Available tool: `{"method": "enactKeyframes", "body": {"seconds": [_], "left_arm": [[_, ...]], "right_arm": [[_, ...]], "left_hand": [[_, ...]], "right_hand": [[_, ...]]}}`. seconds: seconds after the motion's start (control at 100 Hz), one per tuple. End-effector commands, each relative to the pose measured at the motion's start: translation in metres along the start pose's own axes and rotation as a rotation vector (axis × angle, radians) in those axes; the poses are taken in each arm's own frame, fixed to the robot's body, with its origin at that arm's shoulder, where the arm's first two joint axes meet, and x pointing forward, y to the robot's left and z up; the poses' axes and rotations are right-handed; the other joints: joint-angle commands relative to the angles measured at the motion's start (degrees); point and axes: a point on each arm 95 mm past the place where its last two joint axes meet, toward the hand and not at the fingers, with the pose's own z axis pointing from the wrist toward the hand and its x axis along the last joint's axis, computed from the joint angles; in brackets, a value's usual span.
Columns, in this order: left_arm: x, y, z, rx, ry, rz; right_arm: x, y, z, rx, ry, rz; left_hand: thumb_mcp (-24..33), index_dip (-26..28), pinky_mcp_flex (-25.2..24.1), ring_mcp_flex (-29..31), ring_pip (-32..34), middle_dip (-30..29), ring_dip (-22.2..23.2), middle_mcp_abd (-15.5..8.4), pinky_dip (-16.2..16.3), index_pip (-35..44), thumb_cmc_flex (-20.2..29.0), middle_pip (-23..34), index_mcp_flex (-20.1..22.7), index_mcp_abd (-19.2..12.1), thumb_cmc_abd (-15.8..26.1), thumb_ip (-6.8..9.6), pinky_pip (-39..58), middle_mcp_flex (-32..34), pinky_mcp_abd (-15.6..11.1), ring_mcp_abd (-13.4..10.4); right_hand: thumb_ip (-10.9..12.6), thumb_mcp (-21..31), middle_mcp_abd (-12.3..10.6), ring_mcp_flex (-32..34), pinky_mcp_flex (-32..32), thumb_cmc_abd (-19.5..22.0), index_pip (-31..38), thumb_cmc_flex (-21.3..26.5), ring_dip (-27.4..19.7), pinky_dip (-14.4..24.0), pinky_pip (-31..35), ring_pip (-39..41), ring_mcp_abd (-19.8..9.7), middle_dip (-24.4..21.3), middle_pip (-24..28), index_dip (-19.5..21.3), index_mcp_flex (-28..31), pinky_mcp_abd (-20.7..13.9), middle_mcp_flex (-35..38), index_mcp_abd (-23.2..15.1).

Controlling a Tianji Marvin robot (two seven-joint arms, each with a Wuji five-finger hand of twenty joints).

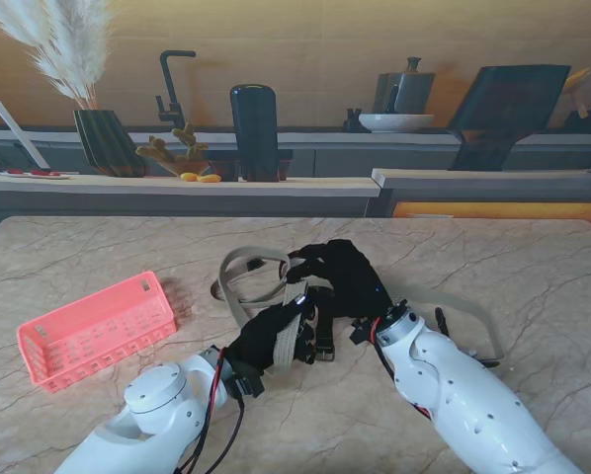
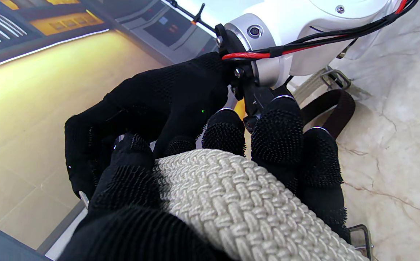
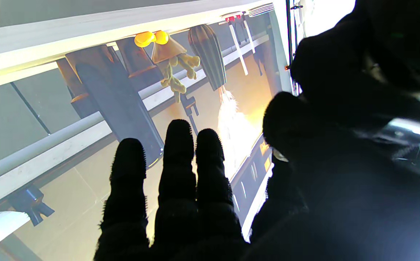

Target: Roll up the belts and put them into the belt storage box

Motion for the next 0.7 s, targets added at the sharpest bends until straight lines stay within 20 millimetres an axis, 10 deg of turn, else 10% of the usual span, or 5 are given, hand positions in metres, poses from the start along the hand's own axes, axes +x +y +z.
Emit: {"method": "enactKeyframes", "body": {"seconds": [0.0, 0.43, 0.69], "left_arm": [[-0.0011, 0.0044, 0.0000, -0.008, 0.004, -0.016], [0.0025, 0.0052, -0.0034, 0.038, 0.039, -0.044], [0.0040, 0.0027, -0.0020, 0.163, 0.062, 0.109]], "right_arm": [[0.0061, -0.0028, 0.0025, 0.005, 0.023, 0.010], [0.0001, -0.0058, 0.0014, 0.065, 0.053, -0.016], [-0.0004, -0.0056, -0.0003, 0.037, -0.006, -0.010]], "left_hand": [[-0.5, 1.6, 0.3, 0.9, 1.0, -0.4, -0.5, -0.7, 1.5, 2.2, 0.0, 0.5, 0.3, -0.5, 3.5, 0.54, 0.7, 1.6, 1.3, 1.3], [0.0, 0.7, 0.0, 0.5, 1.7, 0.0, -0.5, -1.2, 1.6, 2.1, -1.1, 1.5, 0.5, -1.5, 0.1, 1.42, 0.8, 1.3, 0.5, 0.7], [1.5, -12.8, -7.1, -8.1, -4.9, -1.0, 0.0, 0.0, 0.1, -12.9, -8.4, -5.2, -1.6, -2.7, -5.9, 2.70, -4.8, -5.7, -1.0, 2.1]], "right_hand": [[-3.6, -3.3, -0.8, 1.1, 0.0, -1.2, 9.5, 0.4, 0.4, -1.6, 1.9, 0.5, -1.4, 0.4, 0.0, -1.3, 6.6, -1.4, 1.9, -6.9], [-3.6, -5.3, -6.1, 7.0, 2.4, 0.3, 11.8, -3.0, 0.7, -1.8, 2.2, -0.3, -2.1, -0.8, -1.9, -8.1, 17.7, 0.3, 18.7, -3.6], [-3.3, -2.5, -7.3, 10.7, 4.0, -1.5, 12.7, -2.2, 2.3, -1.7, 2.9, 1.9, -2.2, -1.1, -1.8, -11.7, 21.4, 1.4, 29.3, 3.6]]}}
